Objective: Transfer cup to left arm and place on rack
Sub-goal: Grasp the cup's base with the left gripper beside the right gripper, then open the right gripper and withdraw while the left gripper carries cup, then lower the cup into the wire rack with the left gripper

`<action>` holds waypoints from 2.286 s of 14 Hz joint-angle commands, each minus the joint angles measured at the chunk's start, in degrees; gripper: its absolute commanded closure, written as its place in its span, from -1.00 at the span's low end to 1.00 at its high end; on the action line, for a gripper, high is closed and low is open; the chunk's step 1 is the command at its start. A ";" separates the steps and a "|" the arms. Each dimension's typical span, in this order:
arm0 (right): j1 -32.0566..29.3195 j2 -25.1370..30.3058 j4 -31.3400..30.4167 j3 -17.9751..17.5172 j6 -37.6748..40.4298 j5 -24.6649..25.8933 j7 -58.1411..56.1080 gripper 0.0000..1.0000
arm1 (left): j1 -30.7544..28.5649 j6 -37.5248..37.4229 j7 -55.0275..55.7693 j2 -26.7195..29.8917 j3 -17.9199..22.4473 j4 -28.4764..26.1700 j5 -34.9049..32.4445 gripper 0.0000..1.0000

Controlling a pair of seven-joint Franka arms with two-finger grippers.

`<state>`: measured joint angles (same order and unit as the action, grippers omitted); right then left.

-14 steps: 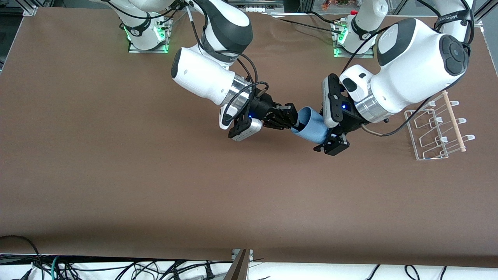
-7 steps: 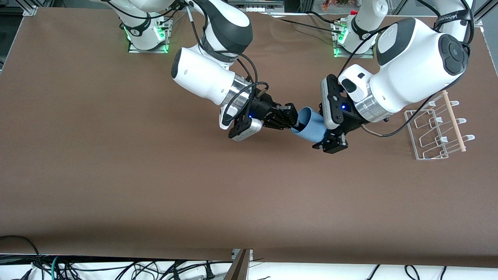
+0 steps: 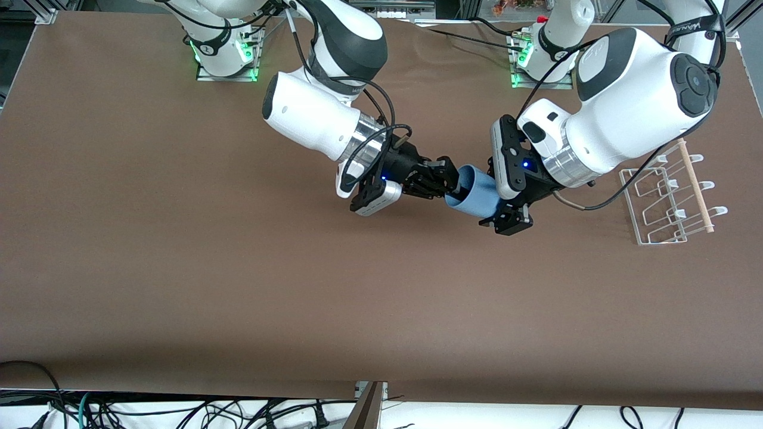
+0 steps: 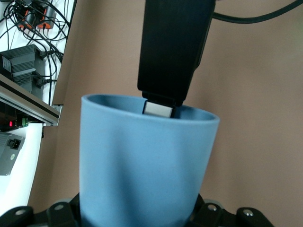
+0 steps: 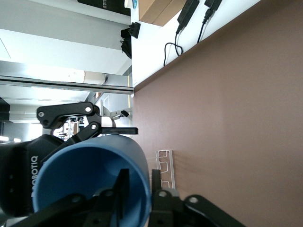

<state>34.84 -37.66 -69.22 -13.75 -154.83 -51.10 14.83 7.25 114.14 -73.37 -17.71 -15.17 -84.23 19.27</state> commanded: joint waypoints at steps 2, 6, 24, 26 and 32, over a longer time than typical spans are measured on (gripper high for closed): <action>0.50 1.45 0.66 0.13 -0.56 -0.14 -0.68 -1.00 | -1.27 -4.00 0.95 0.30 1.18 1.17 -1.16 1.00; -0.12 3.90 -1.43 0.83 0.05 0.03 -0.85 -1.00 | -1.63 -12.35 0.86 0.30 8.47 3.37 -1.95 1.00; -0.38 14.19 -8.39 40.27 55.05 31.93 -15.05 -1.00 | -12.25 -21.15 3.32 1.01 12.79 -17.71 -75.14 1.00; -0.56 14.19 -8.13 45.02 59.27 33.42 -19.99 -1.00 | -13.05 -20.80 3.84 1.71 12.62 -21.92 -79.89 1.00; -11.68 21.64 -8.56 35.52 69.28 47.64 -23.00 -1.00 | -12.88 -21.50 20.79 2.94 7.53 -33.19 -94.68 1.00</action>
<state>29.13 -21.14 -75.85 29.75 -89.79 -8.54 -8.00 -5.39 93.00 -57.27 -17.65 -5.45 -112.94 -72.42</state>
